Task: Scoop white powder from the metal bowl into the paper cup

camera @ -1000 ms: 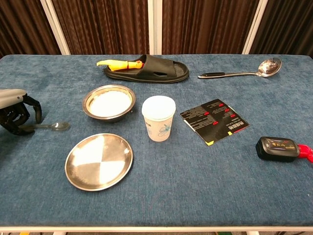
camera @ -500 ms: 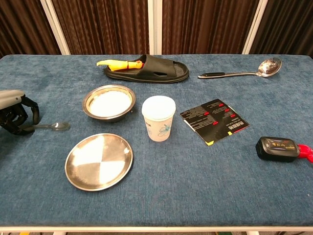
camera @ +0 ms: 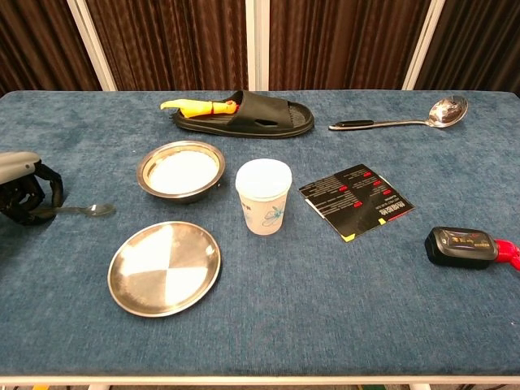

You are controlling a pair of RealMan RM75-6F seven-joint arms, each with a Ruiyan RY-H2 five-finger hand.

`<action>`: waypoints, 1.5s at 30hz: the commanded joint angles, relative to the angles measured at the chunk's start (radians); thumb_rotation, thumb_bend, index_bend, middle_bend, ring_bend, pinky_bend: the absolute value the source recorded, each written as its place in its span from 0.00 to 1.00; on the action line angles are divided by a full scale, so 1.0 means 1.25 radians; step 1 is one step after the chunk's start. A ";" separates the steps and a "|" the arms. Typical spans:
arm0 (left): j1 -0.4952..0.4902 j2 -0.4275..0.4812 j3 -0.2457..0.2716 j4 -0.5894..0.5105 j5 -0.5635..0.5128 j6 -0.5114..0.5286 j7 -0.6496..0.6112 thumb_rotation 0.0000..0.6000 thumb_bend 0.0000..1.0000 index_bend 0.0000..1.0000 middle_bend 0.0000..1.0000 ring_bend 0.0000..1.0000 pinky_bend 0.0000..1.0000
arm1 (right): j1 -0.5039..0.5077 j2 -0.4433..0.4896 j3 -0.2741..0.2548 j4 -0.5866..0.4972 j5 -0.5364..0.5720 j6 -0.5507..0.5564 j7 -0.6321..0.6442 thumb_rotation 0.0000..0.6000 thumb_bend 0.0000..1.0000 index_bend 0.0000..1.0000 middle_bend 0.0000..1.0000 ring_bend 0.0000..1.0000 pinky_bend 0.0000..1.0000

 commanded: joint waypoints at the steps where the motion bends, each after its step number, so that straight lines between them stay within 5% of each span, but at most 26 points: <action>1: 0.001 0.004 0.000 -0.005 0.007 0.009 -0.003 1.00 0.45 0.61 0.92 0.88 1.00 | -0.001 0.000 -0.001 -0.001 -0.002 0.003 -0.001 1.00 0.22 0.07 0.25 0.00 0.08; 17: -0.038 0.038 -0.053 -0.082 0.092 0.141 0.073 1.00 0.46 0.61 0.92 0.88 1.00 | -0.010 0.010 0.003 -0.003 -0.007 0.024 0.000 1.00 0.22 0.07 0.25 0.00 0.08; 35: -0.191 -0.163 -0.079 0.118 0.115 0.215 0.413 1.00 0.46 0.62 0.93 0.89 1.00 | -0.012 0.011 0.007 0.009 0.009 0.015 0.012 1.00 0.22 0.07 0.25 0.00 0.08; 45: -0.210 -0.217 -0.035 0.190 0.184 0.258 0.499 1.00 0.46 0.62 0.93 0.89 1.00 | -0.017 0.014 0.007 0.011 0.019 0.015 0.014 1.00 0.22 0.07 0.25 0.00 0.08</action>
